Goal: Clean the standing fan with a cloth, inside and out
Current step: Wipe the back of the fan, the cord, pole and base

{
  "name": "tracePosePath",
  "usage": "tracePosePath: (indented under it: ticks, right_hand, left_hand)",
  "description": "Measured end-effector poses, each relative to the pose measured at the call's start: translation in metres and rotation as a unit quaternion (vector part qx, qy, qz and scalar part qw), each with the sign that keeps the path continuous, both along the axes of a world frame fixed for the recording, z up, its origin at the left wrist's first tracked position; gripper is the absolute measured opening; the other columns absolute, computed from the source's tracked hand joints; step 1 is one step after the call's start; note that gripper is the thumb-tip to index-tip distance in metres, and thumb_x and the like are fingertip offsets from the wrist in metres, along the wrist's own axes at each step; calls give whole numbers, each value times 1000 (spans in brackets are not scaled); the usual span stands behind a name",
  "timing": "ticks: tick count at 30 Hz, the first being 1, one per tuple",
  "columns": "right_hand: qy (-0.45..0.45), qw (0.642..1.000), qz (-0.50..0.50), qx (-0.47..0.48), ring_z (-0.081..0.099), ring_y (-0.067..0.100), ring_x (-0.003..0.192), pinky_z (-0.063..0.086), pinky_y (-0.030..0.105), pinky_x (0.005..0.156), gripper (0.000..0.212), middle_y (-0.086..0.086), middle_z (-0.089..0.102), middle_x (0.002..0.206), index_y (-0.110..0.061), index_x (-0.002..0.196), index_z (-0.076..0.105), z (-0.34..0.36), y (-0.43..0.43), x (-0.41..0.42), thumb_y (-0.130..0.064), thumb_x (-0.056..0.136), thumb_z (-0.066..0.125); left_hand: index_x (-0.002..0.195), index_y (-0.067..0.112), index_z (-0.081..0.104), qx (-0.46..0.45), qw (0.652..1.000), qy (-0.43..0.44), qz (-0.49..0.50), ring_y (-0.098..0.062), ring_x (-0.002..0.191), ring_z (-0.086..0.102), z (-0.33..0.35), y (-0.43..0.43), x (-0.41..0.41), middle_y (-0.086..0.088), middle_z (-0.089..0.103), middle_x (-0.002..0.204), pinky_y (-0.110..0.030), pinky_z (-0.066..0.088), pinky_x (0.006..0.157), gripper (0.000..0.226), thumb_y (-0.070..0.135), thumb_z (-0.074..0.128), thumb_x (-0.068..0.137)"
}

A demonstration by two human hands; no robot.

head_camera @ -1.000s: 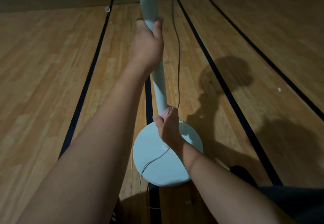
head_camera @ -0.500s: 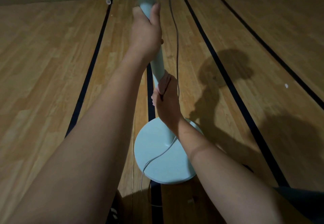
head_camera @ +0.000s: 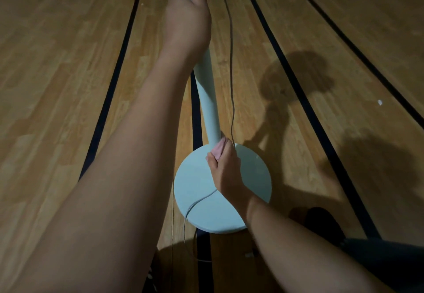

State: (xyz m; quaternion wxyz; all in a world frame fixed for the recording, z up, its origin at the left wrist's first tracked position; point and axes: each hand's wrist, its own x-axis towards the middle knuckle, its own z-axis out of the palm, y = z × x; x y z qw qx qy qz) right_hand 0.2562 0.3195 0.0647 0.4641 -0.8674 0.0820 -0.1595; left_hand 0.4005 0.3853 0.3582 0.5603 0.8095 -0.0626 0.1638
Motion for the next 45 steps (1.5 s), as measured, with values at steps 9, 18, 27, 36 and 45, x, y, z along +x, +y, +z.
tracePosePath:
  ticks: [9,18,27,36,45]
  right_hand:
    - [214,971,99,-47,59,36,123,50,46,104,64,16,56,134,-2,153,36,-23,-25,-23,-23,101,67]
    - [247,923,130,-266,49,27,127,35,33,114,104,9,53,143,-5,167,15,-26,-38,-33,-52,93,73]
    - [395,912,91,-61,64,31,124,49,24,96,37,-1,66,105,-10,122,60,1,-39,-21,-35,98,70]
    - [426,888,90,147,61,24,83,45,32,64,25,21,64,97,6,119,62,8,-46,-20,-10,100,68]
    - [481,791,104,363,49,11,66,39,25,62,16,9,55,80,-2,121,58,10,-41,-26,-10,107,60]
  left_hand:
    - [128,23,40,11,1000,12,3,-11,77,72,5,-1,-7,5,65,90,-32,65,72,28,48,37,117]
    - [122,26,42,-3,1000,-4,8,-7,72,69,2,-8,-12,5,64,89,-36,65,69,22,47,42,115]
    - [134,19,45,14,1000,2,10,5,59,64,0,-12,-13,7,64,87,-28,61,61,37,50,40,114]
    - [137,16,48,27,1000,6,3,-18,69,73,-2,-18,-22,6,63,77,-47,64,69,48,57,40,113]
    - [134,17,46,40,999,1,1,-16,68,73,-4,-20,-29,5,64,78,-50,64,70,45,56,39,114]
